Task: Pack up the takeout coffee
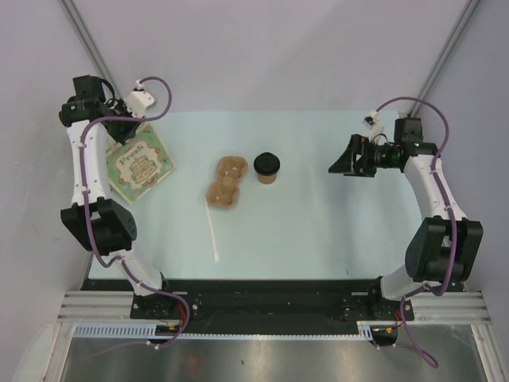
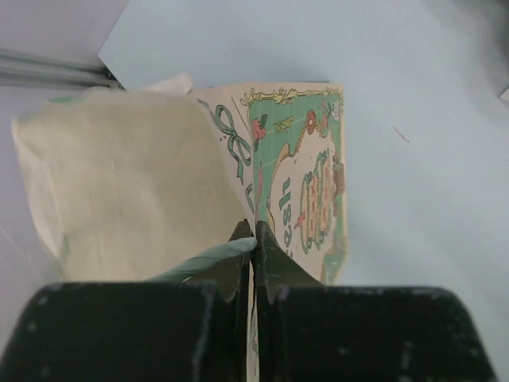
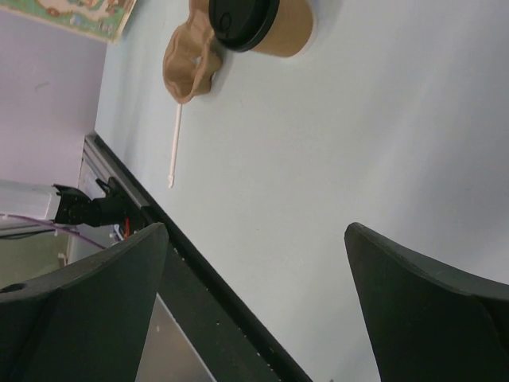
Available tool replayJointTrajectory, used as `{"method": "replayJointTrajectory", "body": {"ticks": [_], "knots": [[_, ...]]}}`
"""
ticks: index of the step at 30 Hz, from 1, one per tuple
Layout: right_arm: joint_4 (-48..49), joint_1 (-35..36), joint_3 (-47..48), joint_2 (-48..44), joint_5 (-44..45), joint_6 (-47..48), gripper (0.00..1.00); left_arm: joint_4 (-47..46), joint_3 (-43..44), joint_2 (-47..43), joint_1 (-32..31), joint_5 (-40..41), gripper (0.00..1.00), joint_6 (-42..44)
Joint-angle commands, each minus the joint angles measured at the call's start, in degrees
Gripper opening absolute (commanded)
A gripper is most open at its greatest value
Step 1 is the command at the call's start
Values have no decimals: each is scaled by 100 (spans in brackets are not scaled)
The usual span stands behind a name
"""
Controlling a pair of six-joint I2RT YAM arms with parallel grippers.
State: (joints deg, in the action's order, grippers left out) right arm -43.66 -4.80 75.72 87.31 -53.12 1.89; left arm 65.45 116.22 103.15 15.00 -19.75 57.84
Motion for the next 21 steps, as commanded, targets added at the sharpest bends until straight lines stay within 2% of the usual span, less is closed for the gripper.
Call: {"method": "replayJointTrajectory", "body": {"ticks": [1,6,9,12,13,17,20,21], "knots": [[-440,-477,601,-223,-190,434,100,319,479,-682,-103,-774,0,412],[-1099,-1285,1171,-118,-356,900,100,311,1288,-884,-401,-1242,0,245],[-1434,-1804,1557,-91,-488,1119,100,188,1596,-1051,-831,-1382,0,218],[-1777,-2199,1866,-12,-550,1261,100,-49,1605,-1279,-1490,-1435,0,105],[-1830,-2288,2041,31,-567,1287,100,-111,1605,-1306,-2022,-1453,0,43],[-2058,-2710,2315,41,-778,1296,100,-382,1396,-1482,-3195,-1803,0,8],[-2330,-2930,2543,6,-770,1471,100,-603,1053,-1518,-4073,-2208,0,139],[-2418,-2974,2605,-3,-744,1533,99,-560,999,-1483,-4311,-2235,0,531]]}}
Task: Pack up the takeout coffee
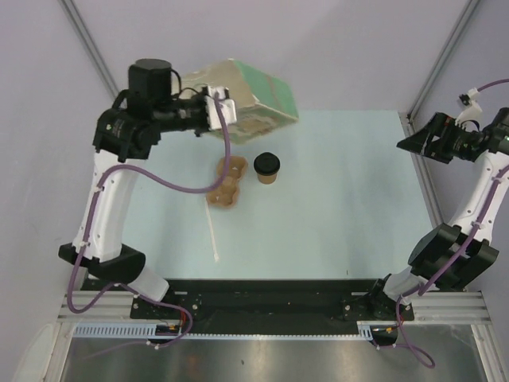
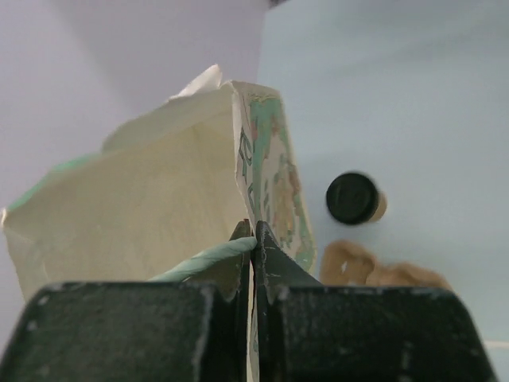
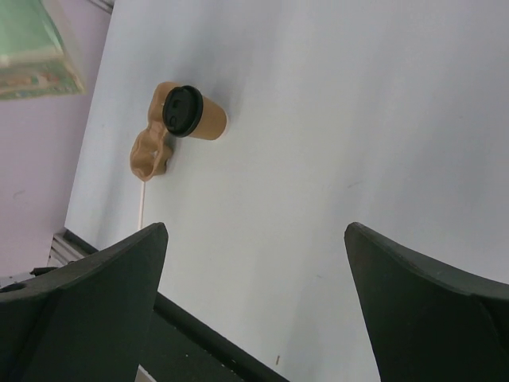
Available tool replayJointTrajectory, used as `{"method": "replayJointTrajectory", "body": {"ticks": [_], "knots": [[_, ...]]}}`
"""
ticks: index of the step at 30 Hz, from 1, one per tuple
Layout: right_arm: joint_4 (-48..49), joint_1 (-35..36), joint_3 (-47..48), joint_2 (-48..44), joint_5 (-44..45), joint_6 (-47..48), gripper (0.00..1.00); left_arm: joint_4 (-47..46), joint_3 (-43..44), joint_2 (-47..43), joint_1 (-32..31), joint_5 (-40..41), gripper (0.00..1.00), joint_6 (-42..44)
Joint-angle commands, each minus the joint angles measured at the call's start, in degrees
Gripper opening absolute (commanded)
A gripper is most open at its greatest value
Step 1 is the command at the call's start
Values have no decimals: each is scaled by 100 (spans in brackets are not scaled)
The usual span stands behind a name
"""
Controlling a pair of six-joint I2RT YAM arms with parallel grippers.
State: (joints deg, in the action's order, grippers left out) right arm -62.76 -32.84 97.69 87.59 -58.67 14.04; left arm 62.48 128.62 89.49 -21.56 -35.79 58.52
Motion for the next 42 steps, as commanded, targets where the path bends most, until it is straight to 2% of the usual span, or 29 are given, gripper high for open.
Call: {"method": "replayJointTrajectory", "body": {"ticks": [1,3,4,7,12,15,17,21,25,29,36,42], "knots": [[-596,-222,461,-23,-162,379,100,-175,-275,-73,-1178,-544,0,737],[-720,-302,549,-75,-135,459,100,97,-293,199,-1700,-298,0,1438],[-737,-363,576,-93,-135,450,99,220,-285,296,-2102,-175,0,1617],[-869,-434,698,-181,-100,573,100,265,-258,674,-2667,-270,0,2066],[-1536,-443,936,-304,-74,1143,100,274,-407,1088,-3344,-122,0,2988],[-1809,-320,919,-453,-21,1328,100,-164,-925,1035,-3573,107,0,3358],[-1967,-188,831,-602,66,1460,100,-700,-1337,991,-3644,247,0,3333],[-2012,399,550,-980,181,1637,100,-1105,-1673,1026,-3697,90,0,3139],[-1294,1304,59,-1489,881,1243,100,-1361,-2216,921,-3706,28,0,3148],[-905,2167,-162,-1684,1437,987,100,-1379,-2323,938,-3706,20,0,3104],[-869,2405,-399,-1754,1446,1013,100,-1414,-2464,886,-3715,-16,1,3060],[-167,2844,-716,-1623,2166,776,100,-1405,-2596,833,-3759,-16,2,3077]]}}
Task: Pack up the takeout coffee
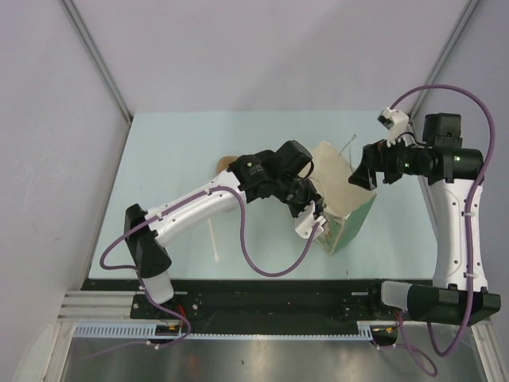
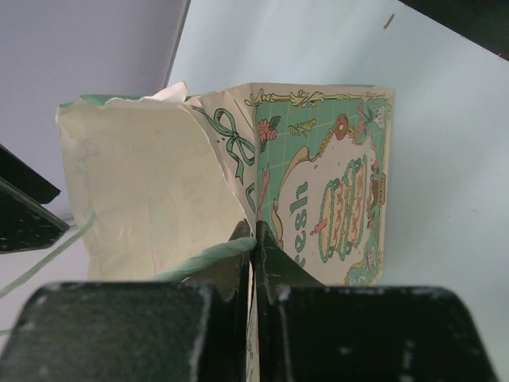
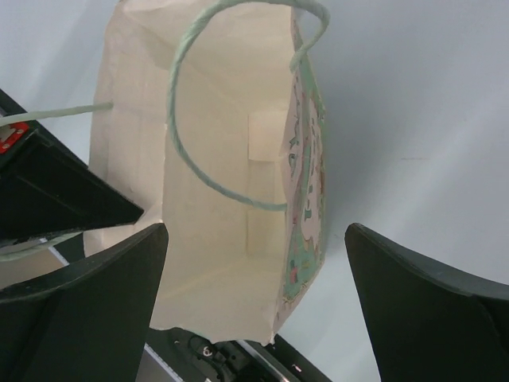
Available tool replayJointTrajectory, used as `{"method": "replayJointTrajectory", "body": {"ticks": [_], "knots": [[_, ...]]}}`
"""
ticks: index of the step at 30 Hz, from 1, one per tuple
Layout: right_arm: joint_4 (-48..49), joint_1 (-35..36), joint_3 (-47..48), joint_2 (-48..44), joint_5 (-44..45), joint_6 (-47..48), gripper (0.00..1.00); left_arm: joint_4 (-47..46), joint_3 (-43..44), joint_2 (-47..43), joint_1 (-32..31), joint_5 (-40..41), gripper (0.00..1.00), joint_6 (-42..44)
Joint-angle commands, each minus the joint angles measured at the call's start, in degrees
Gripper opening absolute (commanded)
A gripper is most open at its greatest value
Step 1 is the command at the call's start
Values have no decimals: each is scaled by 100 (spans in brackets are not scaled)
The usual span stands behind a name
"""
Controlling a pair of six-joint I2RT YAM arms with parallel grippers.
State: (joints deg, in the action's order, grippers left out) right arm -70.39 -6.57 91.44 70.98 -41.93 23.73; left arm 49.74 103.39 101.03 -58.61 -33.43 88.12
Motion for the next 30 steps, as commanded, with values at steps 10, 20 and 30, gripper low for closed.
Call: {"method": "replayJointTrajectory", "body": {"ticks": [10,20,30], "knots": [[1159,639,-355,443,1275,-439,64,-218,-521,-506,-116,-120,3,83],[703,639,-460,575,889,-290,50,-447,-944,-752,-116,29,4,-23],[834,639,-584,347,1003,-254,0,-754,-1181,-919,-107,12,20,-521]]}}
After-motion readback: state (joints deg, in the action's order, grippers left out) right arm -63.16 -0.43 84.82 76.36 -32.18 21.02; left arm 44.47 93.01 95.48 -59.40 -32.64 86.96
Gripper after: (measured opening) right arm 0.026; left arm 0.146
